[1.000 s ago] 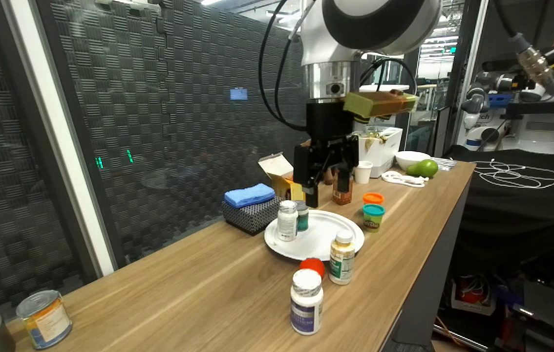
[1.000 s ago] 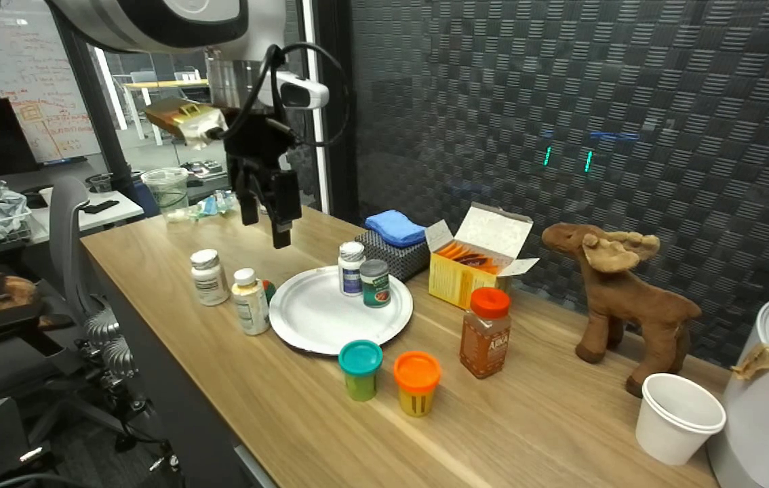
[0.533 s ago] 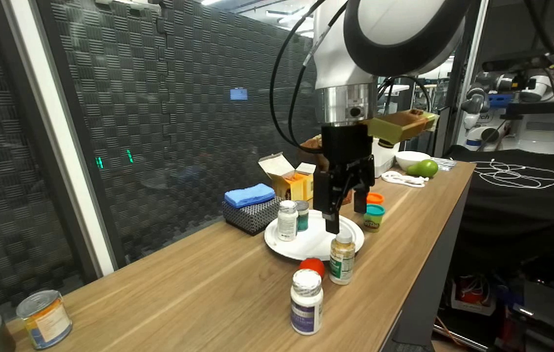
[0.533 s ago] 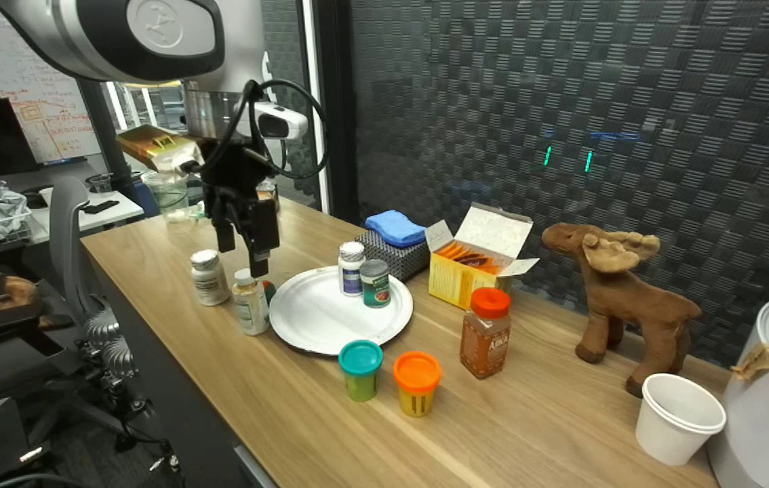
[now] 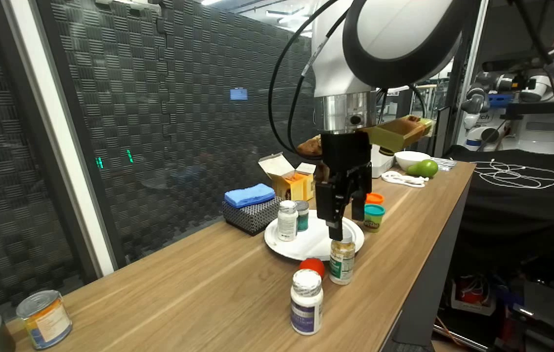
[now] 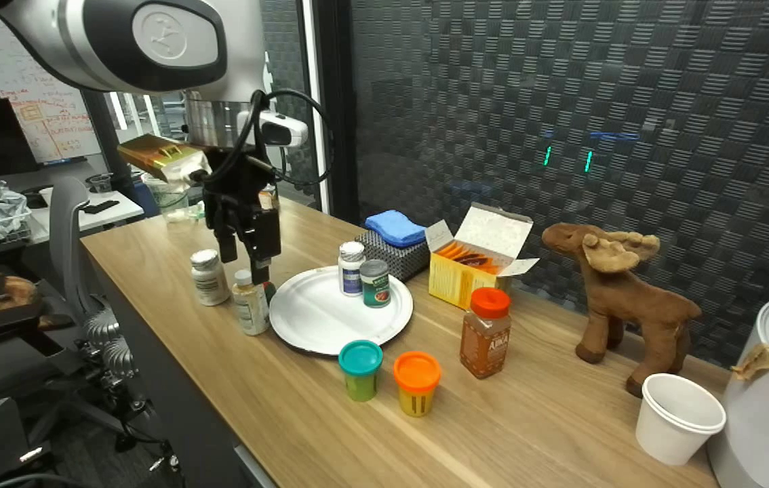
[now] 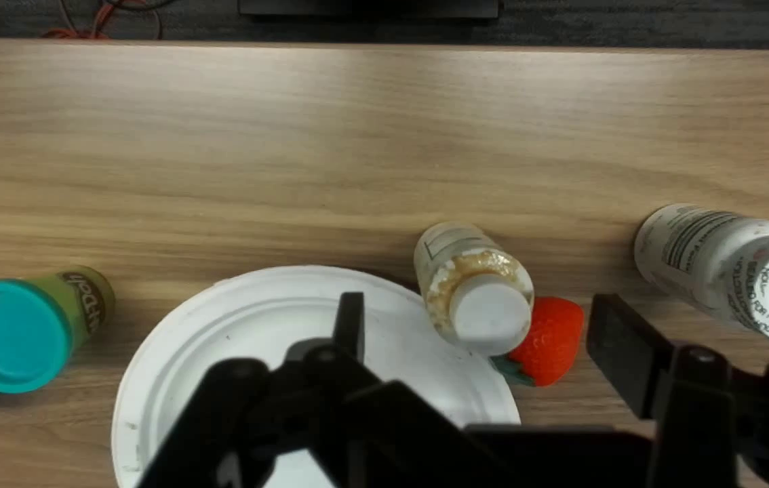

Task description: Put the bottles on the tray

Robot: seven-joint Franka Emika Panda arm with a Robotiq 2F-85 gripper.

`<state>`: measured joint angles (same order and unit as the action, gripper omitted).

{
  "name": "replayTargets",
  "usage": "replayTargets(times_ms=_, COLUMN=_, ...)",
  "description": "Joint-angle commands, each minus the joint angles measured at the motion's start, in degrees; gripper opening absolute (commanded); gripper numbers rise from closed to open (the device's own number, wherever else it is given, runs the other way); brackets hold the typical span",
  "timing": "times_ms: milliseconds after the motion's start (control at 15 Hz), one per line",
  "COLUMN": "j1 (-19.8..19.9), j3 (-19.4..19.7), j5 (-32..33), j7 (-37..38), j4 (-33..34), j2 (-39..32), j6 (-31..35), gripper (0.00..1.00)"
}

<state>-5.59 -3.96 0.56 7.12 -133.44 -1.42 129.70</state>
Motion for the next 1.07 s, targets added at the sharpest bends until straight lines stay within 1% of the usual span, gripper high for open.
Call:
replayTargets(times_ms=0, j1=0.38, j3=-0.26, j5=-1.05, j7=-2.71, j4=0.85, j2=-1.07, j6=-0.94, gripper=0.55)
replayTargets(times_ms=67, j1=0.37, j3=-0.32, j5=-1.62, j7=-3.69, j4=0.99, j2=-1.45, j6=-1.22, gripper=0.45)
replayTargets(times_ms=267, j1=0.35, j3=-0.36, j5=-1.63, j7=-4.70, j4=1.20, j2=-2.26, j6=-1.38, gripper=0.23)
replayTargets(times_ms=333, j1=0.34, j3=-0.35, j5=-1.60, j7=-4.84, j4=1.16, j2=-2.29, j6=-1.30, gripper=0.15)
replayTargets(times_ms=400, j1=0.30, j3=-0.36, j5=-1.15, j7=-4.52, j4=1.25, j2=-1.86, j6=-1.28, gripper=0.13)
replayTargets(times_ms=533, j1=0.30, j3=-0.27, j5=-0.41, j7=-3.74, j4=0.76, j2=-0.48, j6=-1.56, gripper=0.16)
replayTargets(times_ms=733, j1=0.44, j3=-0.13, j5=-0.13, j7=-3.11, j4=-0.06, j2=2.61, j6=-3.02, gripper=0.16)
replayTargets(times_ms=867, j1=0.71, j3=0.02, j5=-0.17, j7=-2.88, j4=-0.52, j2=5.71, j6=-5.19, gripper=0.16)
replayTargets(times_ms=1000, j1=1.14, j3=0.34, j5=-1.19, j7=-3.59, j4=0.15, j2=8.20, j6=-9.19, gripper=0.16)
